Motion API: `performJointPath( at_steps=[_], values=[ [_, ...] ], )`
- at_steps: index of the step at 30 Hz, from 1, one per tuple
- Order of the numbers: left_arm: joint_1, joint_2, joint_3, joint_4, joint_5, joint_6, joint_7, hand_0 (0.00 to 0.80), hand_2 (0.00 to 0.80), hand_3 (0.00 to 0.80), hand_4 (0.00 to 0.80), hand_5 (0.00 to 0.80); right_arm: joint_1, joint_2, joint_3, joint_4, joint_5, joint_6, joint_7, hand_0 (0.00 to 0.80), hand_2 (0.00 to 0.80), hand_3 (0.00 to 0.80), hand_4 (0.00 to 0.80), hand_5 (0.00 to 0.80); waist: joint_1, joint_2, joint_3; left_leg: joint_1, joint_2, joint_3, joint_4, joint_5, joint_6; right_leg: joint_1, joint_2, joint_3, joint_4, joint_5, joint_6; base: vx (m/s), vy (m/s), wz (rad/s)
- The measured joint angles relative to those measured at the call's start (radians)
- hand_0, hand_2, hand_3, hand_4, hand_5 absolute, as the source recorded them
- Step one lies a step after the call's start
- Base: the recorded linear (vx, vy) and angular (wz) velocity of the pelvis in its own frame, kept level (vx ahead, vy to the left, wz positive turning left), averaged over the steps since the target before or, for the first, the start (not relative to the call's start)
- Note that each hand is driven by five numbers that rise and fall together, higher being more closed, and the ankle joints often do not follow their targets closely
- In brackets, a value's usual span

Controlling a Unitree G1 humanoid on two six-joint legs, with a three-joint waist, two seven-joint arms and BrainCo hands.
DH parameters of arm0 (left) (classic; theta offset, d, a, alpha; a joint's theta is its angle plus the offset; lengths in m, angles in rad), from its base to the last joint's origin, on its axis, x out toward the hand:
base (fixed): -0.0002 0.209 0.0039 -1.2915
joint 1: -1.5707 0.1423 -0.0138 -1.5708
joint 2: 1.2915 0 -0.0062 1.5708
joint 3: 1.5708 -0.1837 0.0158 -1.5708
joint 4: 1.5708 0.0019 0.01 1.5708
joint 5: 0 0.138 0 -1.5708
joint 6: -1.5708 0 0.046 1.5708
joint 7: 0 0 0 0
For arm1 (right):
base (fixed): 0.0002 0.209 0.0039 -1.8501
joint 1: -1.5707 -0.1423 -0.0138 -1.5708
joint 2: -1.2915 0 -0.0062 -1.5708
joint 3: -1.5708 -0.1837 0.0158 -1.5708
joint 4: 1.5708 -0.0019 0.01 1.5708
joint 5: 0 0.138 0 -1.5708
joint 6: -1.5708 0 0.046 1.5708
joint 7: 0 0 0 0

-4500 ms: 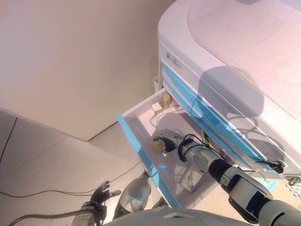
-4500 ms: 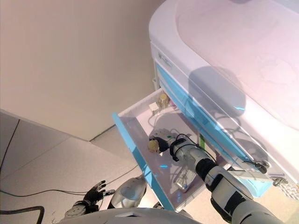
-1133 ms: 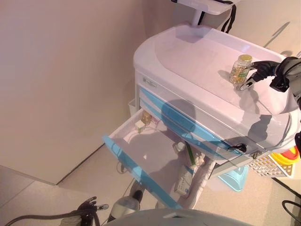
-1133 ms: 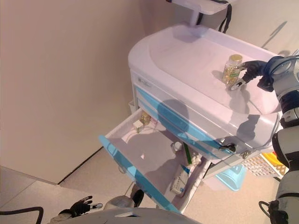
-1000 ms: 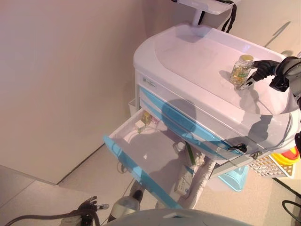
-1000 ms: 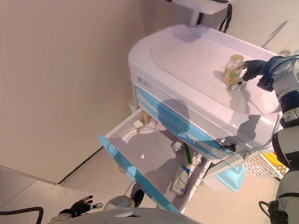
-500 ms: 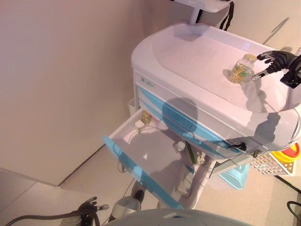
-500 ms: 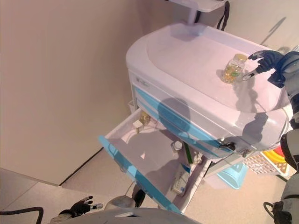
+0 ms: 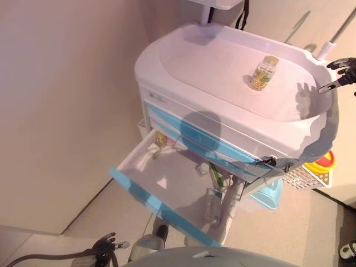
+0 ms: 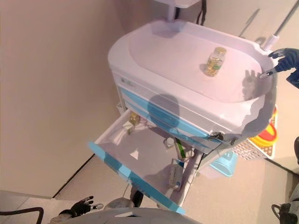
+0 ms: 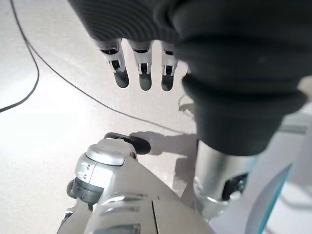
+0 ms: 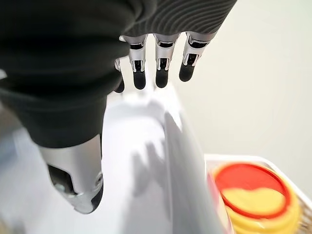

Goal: Open the drawer and pick up the medicine

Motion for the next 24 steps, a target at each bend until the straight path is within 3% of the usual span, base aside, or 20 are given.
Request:
performJointPath(
  at_steps=[6, 9, 11, 19, 24],
  values=[
    [-0.001, -0.002, -0.035, -0.004, 0.000, -0.031, 0.000, 0.000, 0.000, 0.000, 0.000, 0.000, 0.193, -0.006, -0.347, -0.179, 0.305, -0.040, -0.429, 0.000, 0.000, 0.000, 0.000, 0.000, -0.056, 0.021, -0.008, 0.006, 0.003, 0.050, 0.000, -0.009, 0.009, -0.019, -0.005, 0.051, 0.014, 0.003, 0.003, -0.028, -0.012, -0.24],
    [-0.004, -0.004, -0.062, -0.006, 0.000, -0.047, 0.001, 0.000, 0.000, 0.000, 0.000, 0.000, 0.351, 0.032, -0.542, -0.225, 0.392, -0.088, -0.560, 0.000, 0.000, 0.000, 0.000, 0.000, -0.084, 0.031, -0.011, 0.006, 0.005, 0.075, 0.000, -0.011, 0.012, -0.030, -0.005, 0.085, 0.015, 0.010, 0.006, -0.064, -0.017, -0.27],
    [-0.003, -0.005, -0.084, -0.008, 0.001, -0.053, 0.001, 0.000, 0.000, 0.000, 0.000, 0.000, 0.456, 0.075, -0.616, -0.231, 0.411, -0.110, -0.615, 0.000, 0.000, 0.000, 0.000, 0.000, -0.109, 0.040, -0.012, 0.008, 0.008, 0.096, 0.000, -0.016, 0.015, -0.035, -0.005, 0.105, 0.015, 0.013, 0.011, -0.047, -0.033, -0.32],
    [0.004, -0.004, -0.124, -0.045, 0.041, -0.085, 0.003, 0.000, 0.000, 0.000, 0.000, 0.000, 0.773, 0.257, -0.697, -0.254, 0.333, -0.179, -0.705, 0.000, 0.000, 0.000, 0.000, 0.000, -0.183, 0.078, -0.019, 0.005, 0.027, 0.181, -0.002, -0.033, 0.014, -0.076, 0.004, 0.196, 0.014, 0.031, 0.014, -0.051, -0.033, -0.37],
    [-0.037, 0.019, -0.178, -0.053, 0.111, -0.084, 0.014, 0.000, 0.000, 0.000, 0.000, 0.000, 0.873, 0.411, -0.694, -0.278, 0.328, -0.234, -0.760, 0.000, 0.000, 0.000, 0.000, 0.000, -0.226, 0.108, 0.038, -0.006, 0.038, 0.234, -0.001, -0.035, 0.014, -0.108, 0.011, 0.250, 0.013, 0.054, 0.014, -0.140, -0.022, -0.35]
  ],
)
